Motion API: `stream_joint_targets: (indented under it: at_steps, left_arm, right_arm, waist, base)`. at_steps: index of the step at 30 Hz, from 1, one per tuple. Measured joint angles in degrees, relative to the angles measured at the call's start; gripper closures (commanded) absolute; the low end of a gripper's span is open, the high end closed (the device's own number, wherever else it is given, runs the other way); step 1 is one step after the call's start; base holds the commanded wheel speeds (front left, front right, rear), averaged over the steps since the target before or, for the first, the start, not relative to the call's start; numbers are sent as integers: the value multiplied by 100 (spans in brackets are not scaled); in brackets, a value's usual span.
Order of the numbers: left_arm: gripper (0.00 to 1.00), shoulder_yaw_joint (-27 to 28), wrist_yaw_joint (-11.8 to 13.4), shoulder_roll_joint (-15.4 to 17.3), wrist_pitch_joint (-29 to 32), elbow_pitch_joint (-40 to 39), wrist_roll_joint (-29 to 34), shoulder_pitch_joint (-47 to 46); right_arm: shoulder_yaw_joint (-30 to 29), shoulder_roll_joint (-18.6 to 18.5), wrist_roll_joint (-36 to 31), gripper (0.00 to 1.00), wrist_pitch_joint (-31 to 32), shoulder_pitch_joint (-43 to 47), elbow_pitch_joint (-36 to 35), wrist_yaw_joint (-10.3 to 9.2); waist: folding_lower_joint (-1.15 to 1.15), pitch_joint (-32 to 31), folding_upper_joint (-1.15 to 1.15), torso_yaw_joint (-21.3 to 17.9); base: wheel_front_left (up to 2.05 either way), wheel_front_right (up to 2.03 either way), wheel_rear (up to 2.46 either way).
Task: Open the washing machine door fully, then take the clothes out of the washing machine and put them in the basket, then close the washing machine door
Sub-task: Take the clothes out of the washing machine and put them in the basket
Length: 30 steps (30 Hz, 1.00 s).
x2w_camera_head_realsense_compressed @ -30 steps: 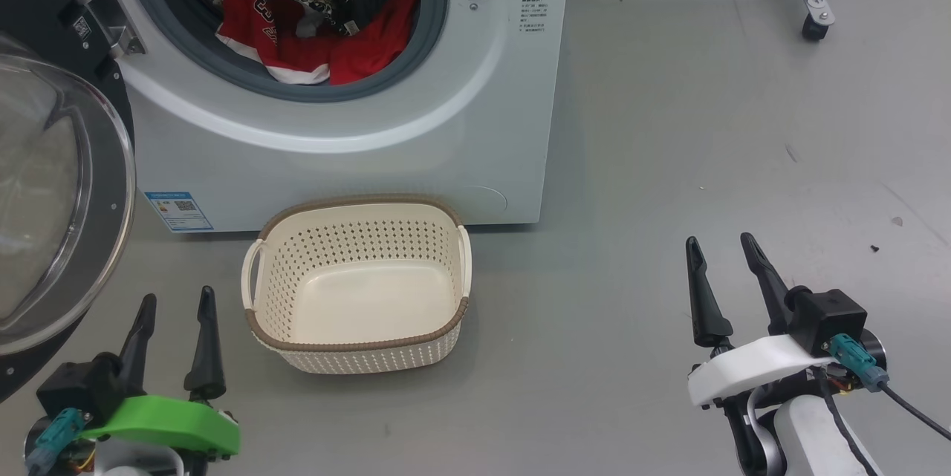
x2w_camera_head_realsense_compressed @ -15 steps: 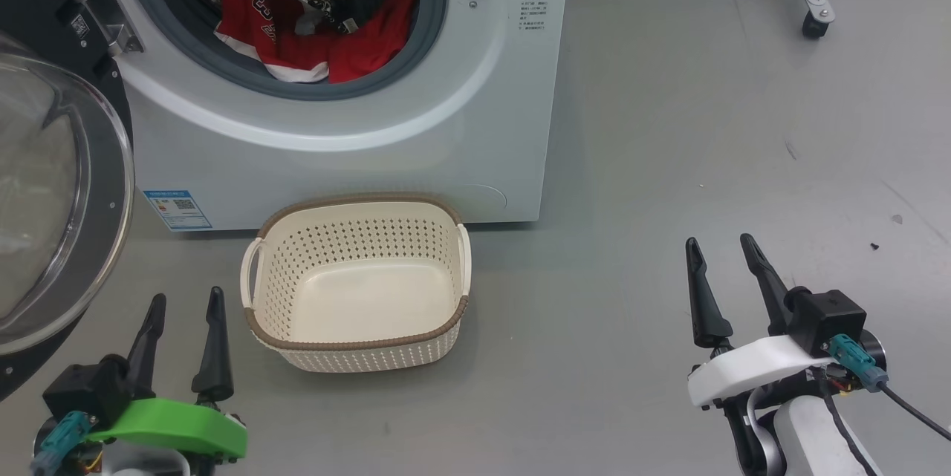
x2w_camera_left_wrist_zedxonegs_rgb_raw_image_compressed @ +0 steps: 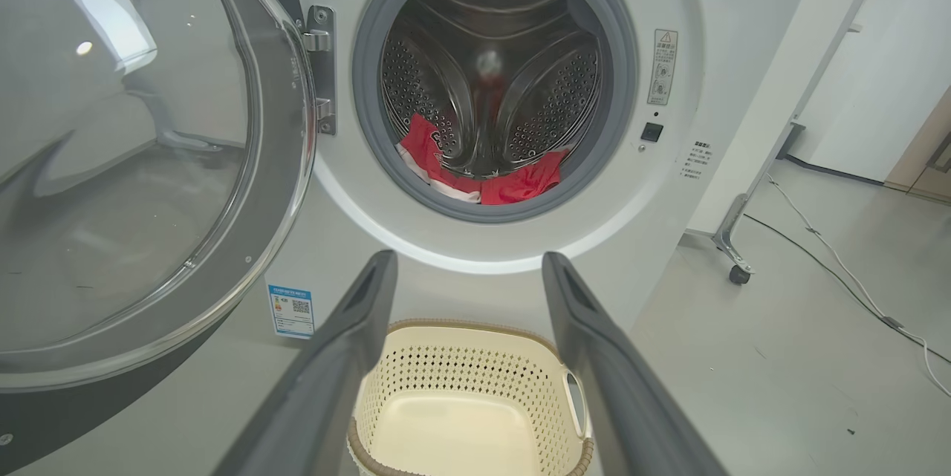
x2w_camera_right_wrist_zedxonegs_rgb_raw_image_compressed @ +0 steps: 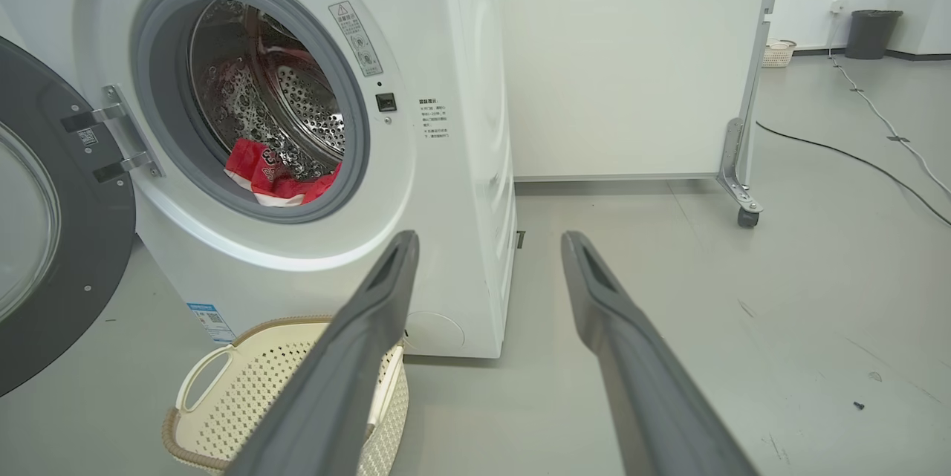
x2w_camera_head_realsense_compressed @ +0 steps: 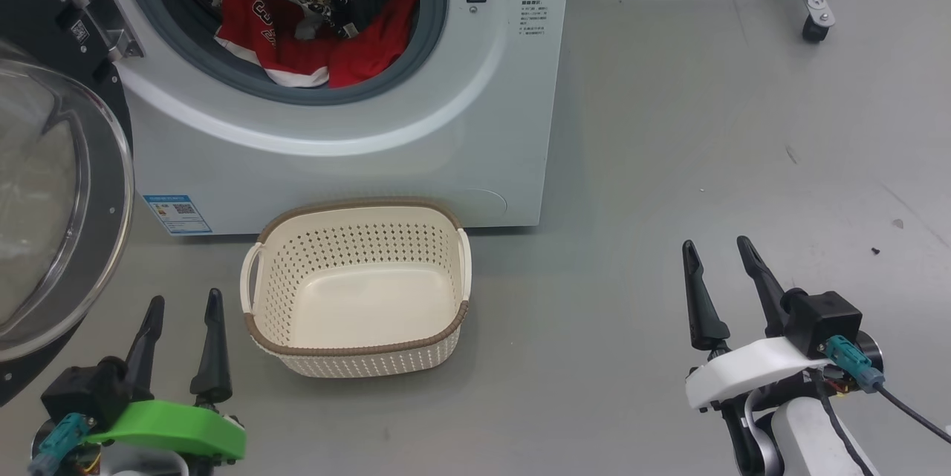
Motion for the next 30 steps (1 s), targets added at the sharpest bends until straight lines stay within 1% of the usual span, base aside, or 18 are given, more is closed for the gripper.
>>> stream_joint_targets:
  at_steps: [11, 30]
  left_arm:
    - [0, 4, -5, 0, 0, -9, -1, 8]
    - [0, 57, 48, 16, 0, -108, 73, 9]
  right_arm:
    - [20, 1, 0, 0, 0, 1, 20, 1]
    - [18, 1, 11, 0, 0, 1, 21, 1]
  waist:
    - [0, -2, 0, 9]
    - [0, 92, 0, 60]
  base:
    - [77, -77, 0]
    - [112, -112, 0]
